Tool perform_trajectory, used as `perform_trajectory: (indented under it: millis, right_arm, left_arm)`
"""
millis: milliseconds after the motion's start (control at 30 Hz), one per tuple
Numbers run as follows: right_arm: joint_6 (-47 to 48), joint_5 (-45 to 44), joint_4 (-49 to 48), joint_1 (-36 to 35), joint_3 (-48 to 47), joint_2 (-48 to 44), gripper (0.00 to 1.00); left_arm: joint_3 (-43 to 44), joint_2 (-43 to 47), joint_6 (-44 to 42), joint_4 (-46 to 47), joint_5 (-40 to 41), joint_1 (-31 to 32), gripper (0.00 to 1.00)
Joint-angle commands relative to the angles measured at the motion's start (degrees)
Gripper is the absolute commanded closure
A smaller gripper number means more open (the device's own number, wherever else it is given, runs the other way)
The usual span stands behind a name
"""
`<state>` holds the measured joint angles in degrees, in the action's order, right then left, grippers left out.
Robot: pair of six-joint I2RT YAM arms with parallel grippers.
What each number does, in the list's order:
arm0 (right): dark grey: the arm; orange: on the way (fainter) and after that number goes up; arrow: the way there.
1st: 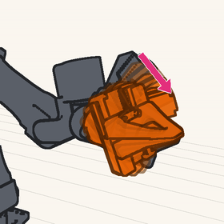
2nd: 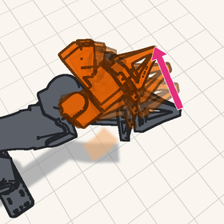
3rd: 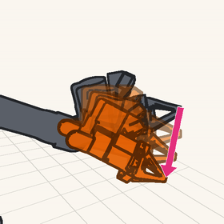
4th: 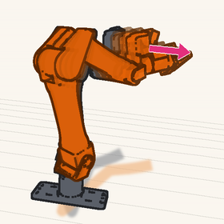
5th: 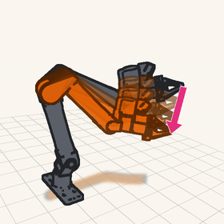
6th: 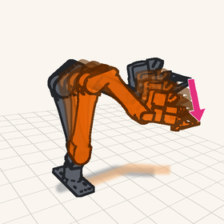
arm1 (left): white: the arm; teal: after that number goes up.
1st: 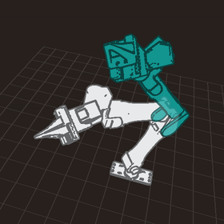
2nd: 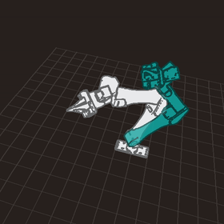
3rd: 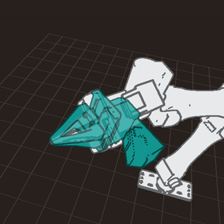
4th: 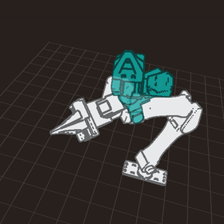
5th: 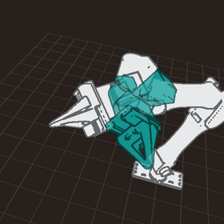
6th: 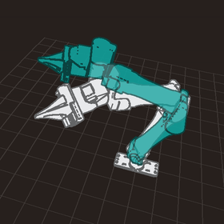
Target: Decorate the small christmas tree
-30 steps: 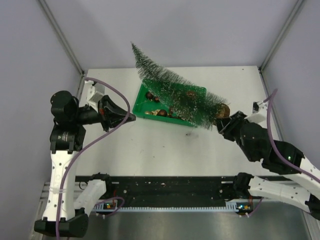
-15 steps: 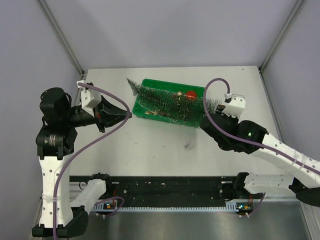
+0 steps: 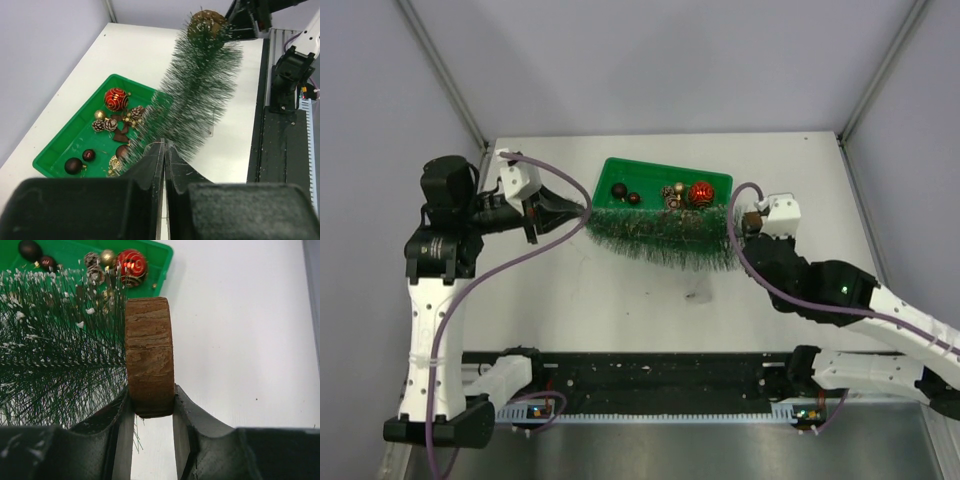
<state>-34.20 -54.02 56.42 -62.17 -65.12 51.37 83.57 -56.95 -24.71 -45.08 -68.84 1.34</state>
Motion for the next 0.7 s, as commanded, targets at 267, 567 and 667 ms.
perform_trajectory:
  millis: [267,567,667]
  right_arm:
    - [19.69,14.55,-13.62,-4.19,1.4,-6.28,1.0]
    - [15.14,10.08,-9.42,-4.1,-0.61,-4.89,1.0]
    - [11.09,7.97,-4.85,-4.1,-1.76,-1.9,1.0]
  left_arm:
    - [-0.07,-5.8,-31.6,-23.26,9.58,8.31,0.89]
    - [-3.23,-2.65,-31.05,-20.53,16.79,11.14,0.02]
    - [-4.2,0.42,-20.42,-7.53,22.32,10.96,0.01]
